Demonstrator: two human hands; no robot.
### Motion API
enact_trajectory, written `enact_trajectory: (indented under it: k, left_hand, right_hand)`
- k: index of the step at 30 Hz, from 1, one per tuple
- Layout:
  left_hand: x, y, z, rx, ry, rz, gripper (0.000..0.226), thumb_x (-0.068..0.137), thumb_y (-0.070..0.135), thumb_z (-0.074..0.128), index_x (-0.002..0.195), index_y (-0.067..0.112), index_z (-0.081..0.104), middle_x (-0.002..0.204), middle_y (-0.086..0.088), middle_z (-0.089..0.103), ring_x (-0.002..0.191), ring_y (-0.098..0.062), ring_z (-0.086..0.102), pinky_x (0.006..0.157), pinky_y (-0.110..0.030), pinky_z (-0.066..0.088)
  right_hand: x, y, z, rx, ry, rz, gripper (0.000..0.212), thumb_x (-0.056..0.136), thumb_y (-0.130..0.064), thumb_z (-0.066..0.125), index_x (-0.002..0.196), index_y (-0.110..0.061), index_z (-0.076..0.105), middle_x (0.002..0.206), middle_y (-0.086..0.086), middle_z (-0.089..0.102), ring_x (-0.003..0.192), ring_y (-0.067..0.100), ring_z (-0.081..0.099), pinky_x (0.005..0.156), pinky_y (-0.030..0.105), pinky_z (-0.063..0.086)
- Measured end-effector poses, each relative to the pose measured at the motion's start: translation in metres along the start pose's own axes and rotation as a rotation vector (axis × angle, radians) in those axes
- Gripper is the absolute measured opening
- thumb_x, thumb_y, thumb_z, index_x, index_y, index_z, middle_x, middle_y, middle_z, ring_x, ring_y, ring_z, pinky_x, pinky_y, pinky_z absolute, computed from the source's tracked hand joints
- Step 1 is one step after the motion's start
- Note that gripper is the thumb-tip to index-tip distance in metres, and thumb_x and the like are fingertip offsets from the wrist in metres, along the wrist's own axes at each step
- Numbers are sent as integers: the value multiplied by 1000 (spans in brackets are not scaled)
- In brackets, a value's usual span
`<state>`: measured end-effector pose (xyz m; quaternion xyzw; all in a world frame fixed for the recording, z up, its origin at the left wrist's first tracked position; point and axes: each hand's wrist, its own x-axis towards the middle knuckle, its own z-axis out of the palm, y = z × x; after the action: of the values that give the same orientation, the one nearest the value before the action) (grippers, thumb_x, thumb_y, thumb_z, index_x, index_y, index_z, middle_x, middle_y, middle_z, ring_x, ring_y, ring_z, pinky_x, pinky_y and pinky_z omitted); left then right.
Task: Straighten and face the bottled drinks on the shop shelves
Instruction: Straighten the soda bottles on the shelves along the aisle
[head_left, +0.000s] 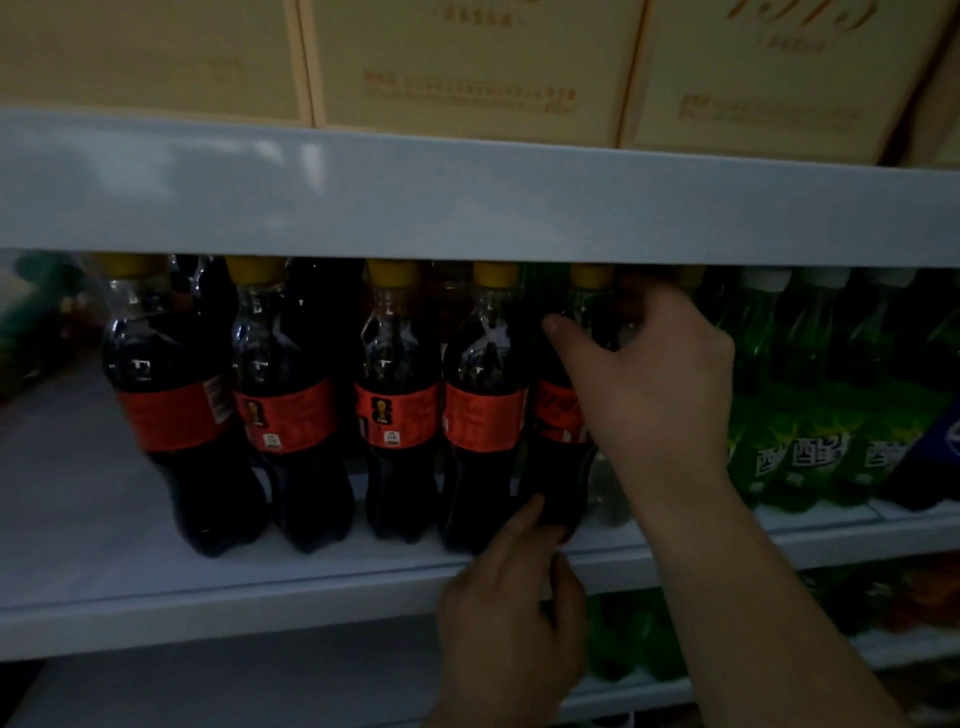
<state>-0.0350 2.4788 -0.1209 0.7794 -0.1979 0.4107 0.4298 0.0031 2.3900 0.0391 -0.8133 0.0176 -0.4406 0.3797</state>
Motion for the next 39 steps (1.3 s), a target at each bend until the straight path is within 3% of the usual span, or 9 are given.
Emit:
enact_trajectory:
  k: [4, 8, 12, 16, 21, 26, 31, 33, 39]
  left_hand:
    - [21, -11, -13, 135, 215, -89, 32, 82, 40, 62, 108, 23, 56, 113, 6, 52, 93, -6, 54, 75, -13, 42]
    - [36, -14, -11, 312, 280, -175, 60, 70, 57, 72, 112, 21, 49, 112, 1, 48, 90, -15, 53, 65, -24, 42]
    - [36, -12, -8, 422, 263, -258, 76, 58, 53, 76, 120, 20, 46, 108, -2, 53, 81, -25, 63, 59, -27, 43]
    - [35, -5, -7, 443, 265, -345, 71, 59, 41, 84, 118, 16, 52, 101, -5, 63, 89, -25, 63, 68, -28, 43]
    - [34, 5, -10, 402, 233, -455, 61, 67, 33, 82, 119, 13, 56, 98, -7, 68, 88, -28, 65, 70, -32, 47]
    - [27, 8, -11, 451, 164, -483, 75, 64, 41, 84, 126, 14, 52, 112, -6, 64, 100, -28, 63, 74, -38, 50]
    - [26, 4, -10, 513, 123, -541, 74, 62, 48, 82, 125, 20, 54, 110, -2, 63, 100, -25, 61, 69, -32, 46]
    - [27, 3, -11, 467, 119, -567, 61, 68, 49, 73, 121, 24, 55, 107, 3, 61, 99, -20, 59, 69, -30, 44]
    - [22, 3, -9, 454, 126, -536, 58, 69, 36, 81, 118, 17, 56, 102, -1, 65, 91, -22, 62, 67, -28, 43]
  right_hand:
    - [9, 6, -7, 201, -114, 40, 27, 73, -34, 76, 86, -42, 55, 75, -35, 50, 74, -25, 51, 61, -3, 38]
    - [13, 14, -10, 328, -222, 113, 30, 75, -30, 75, 99, -40, 60, 89, -29, 58, 88, -12, 57, 81, 26, 53]
    - [13, 15, -11, 372, -264, 119, 41, 77, -29, 74, 116, -26, 62, 98, -19, 62, 98, 0, 60, 89, 35, 53]
    - [11, 18, -12, 363, -260, 66, 43, 78, -30, 74, 119, -21, 61, 87, -31, 52, 91, -12, 55, 87, 25, 50]
    - [11, 22, -13, 371, -252, 37, 44, 79, -32, 73, 119, -21, 61, 97, -21, 58, 97, -2, 58, 88, 24, 49]
    - [7, 21, -13, 295, -190, -81, 28, 80, -36, 71, 104, -40, 56, 81, -37, 47, 79, -22, 50, 71, -1, 36]
    - [-25, 11, -13, 149, 123, -457, 33, 89, -17, 61, 120, -5, 60, 107, 3, 67, 96, 10, 62, 82, 20, 49]
    - [-35, 5, -9, 231, 37, -567, 28, 89, -10, 58, 115, -2, 64, 103, 6, 69, 91, 10, 64, 80, 17, 50]
    - [-11, -20, 5, 332, -465, -118, 16, 94, -25, 48, 109, -23, 54, 93, -7, 62, 80, 6, 60, 68, 28, 52]
